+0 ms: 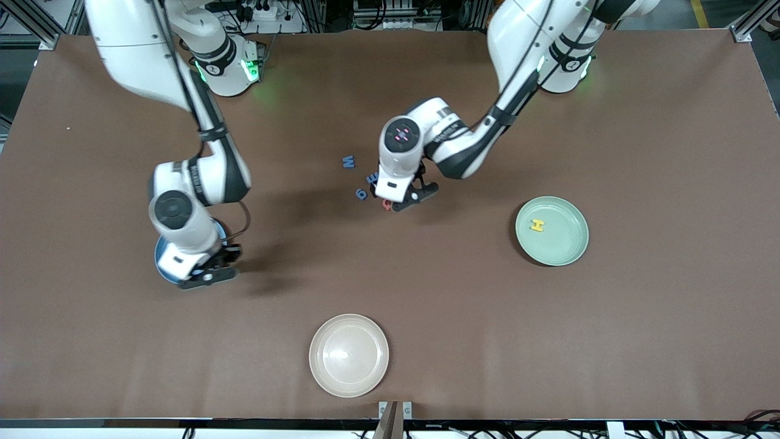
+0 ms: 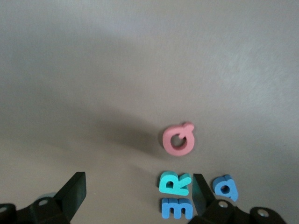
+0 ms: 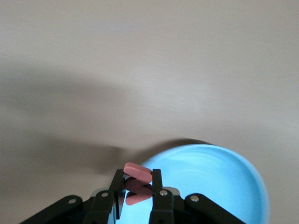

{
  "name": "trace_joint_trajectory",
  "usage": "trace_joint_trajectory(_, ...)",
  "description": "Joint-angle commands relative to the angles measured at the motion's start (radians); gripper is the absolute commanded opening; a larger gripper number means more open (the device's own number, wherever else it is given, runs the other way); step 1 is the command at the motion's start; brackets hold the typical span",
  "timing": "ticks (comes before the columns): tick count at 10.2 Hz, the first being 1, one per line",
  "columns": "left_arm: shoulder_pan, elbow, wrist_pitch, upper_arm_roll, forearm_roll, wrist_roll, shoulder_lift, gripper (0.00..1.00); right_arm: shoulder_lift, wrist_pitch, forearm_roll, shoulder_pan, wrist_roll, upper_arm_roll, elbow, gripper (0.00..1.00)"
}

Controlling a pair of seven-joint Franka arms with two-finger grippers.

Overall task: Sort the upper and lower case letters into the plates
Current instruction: 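Drop the m with the right gripper while the left gripper grasps R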

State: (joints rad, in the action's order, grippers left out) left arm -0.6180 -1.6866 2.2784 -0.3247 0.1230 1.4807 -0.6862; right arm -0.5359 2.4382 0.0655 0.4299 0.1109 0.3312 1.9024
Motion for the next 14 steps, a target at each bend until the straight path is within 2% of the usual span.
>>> trace_joint_trajectory(1,-0.08,0.067,-0.002,0.038,0.05,0.13,-0.047,1.0,0.022,-0.065,0.013,-0.023,0.128,0.046,0.015,0.0)
trace_joint_trajectory(3,-0.127,0.083,0.0,0.081,0.064,0.132,-0.07,1.0,0.022,-0.129,0.005,-0.085,0.173,0.046,0.02,0.02)
trace_joint_trajectory(4,-0.132,0.103,-0.002,0.084,0.07,0.13,-0.09,1.0,0.016,-0.143,-0.001,-0.091,0.161,0.046,0.02,0.41)
trace_joint_trajectory(5,-0.134,0.11,0.0,0.084,0.088,0.133,-0.108,1.0,0.016,-0.146,-0.003,-0.091,0.161,0.046,0.02,0.99)
trace_joint_trajectory(9,-0.167,0.125,0.0,0.108,0.099,0.154,-0.119,1.0,0.02,-0.153,-0.006,-0.086,0.159,0.043,0.015,1.0)
trace_joint_trajectory(10,-0.169,0.128,0.0,0.108,0.099,0.155,-0.121,0.97,0.02,-0.153,-0.006,-0.085,0.158,0.042,0.015,1.0)
trace_joint_trajectory(11,-0.169,0.128,0.0,0.108,0.099,0.153,-0.121,0.85,0.022,-0.153,-0.006,-0.083,0.158,0.042,0.015,1.0)
trace_joint_trajectory(13,-0.169,0.13,0.0,0.108,0.099,0.15,-0.121,0.7,0.024,-0.16,-0.006,-0.082,0.158,0.042,0.014,1.0)
trace_joint_trajectory(14,-0.169,0.13,0.0,0.108,0.099,0.148,-0.121,0.69,0.024,-0.162,-0.006,-0.082,0.158,0.042,0.014,1.0)
